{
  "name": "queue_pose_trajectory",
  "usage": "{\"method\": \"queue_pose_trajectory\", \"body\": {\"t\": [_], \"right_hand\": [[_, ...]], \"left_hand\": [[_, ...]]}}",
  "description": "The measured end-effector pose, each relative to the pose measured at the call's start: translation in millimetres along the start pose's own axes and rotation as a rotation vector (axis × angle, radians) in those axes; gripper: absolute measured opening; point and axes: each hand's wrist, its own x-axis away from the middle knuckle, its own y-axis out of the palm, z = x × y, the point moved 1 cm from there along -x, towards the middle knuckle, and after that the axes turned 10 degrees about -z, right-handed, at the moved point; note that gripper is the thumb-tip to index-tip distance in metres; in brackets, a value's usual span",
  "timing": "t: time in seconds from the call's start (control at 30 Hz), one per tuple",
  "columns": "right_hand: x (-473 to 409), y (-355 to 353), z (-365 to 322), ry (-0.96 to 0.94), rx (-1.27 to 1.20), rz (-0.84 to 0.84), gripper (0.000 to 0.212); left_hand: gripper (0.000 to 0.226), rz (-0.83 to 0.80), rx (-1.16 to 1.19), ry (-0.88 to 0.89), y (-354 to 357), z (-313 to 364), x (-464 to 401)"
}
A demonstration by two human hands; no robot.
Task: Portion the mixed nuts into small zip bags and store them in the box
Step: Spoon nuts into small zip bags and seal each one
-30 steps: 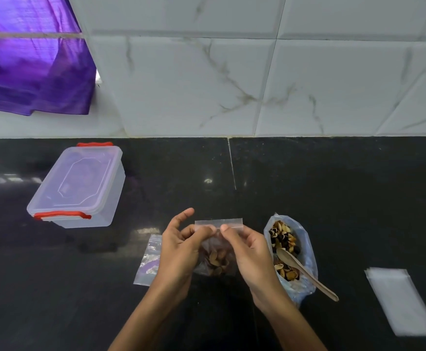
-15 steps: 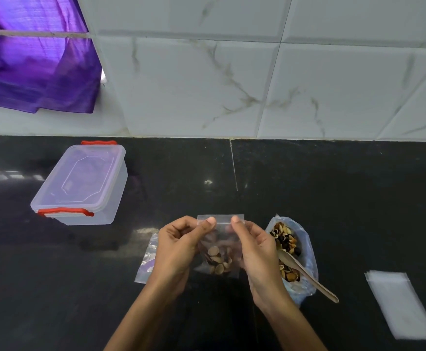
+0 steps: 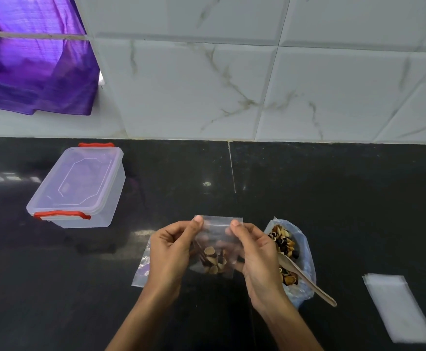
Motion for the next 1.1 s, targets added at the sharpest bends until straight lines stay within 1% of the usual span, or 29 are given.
{"method": "queue_pose_trajectory", "body": {"t": [0.07, 0.17, 0.27, 0.4, 0.47, 0.53, 0.6, 0.67, 0.77, 0.93, 1.1], "right_hand": [[0.5, 0.0, 0.4, 0.014, 0.018, -0.011, 0.024], [-0.8, 1.0, 1.6, -0.011, 0.030, 0.018, 0.019], [-3.3, 3.2, 3.5, -0.035, 0.022, 0.050, 0.014], [-7.2, 4.3, 6.6, -0.043, 0.036, 0.022, 0.018], [-8.9, 4.0, 9.9, 0.012, 0.036, -0.055, 0.027], [-10.1, 4.0, 14.9, 0.081, 0.097, -0.141, 0.034], [-11.8, 4.2, 20.0, 0.116, 0.194, -0.171, 0.031], [-15.3, 5.6, 24.8, 0.119, 0.231, -0.160, 0.022], [-24.7, 11.9, 29.5, 0.091, 0.255, -0.127, 0.014], [-59.0, 33.9, 36.6, 0.049, 0.287, -0.067, 0.010], [-110.8, 64.4, 43.4, 0.030, 0.276, -0.046, 0.010]], "left_hand": [[0.025, 0.046, -0.035, 0.060, 0.0, -1.7, -1.1], [0.028, 0.056, -0.126, 0.162, 3.2, -1.7, 0.0], [0.028, 0.044, -0.288, 0.262, 6.5, -6.4, 2.1], [0.034, 0.089, -0.552, 0.306, 1.2, -19.6, -1.5], [0.035, 0.119, -0.596, 0.302, -2.0, -22.8, -3.1], [0.036, 0.169, -0.581, 0.284, -5.7, -23.6, -4.6], [0.038, 0.224, -0.598, 0.296, -10.7, -23.3, -7.1], [0.041, 0.271, -0.691, 0.310, -17.3, -23.0, -10.0], [0.046, 0.296, -0.790, 0.246, -27.7, -25.8, -15.6], [0.056, 0.332, -0.805, 0.145, -45.3, -31.7, -34.1], [0.053, 0.402, -0.838, 0.095, -68.3, -32.7, -78.6]]}}
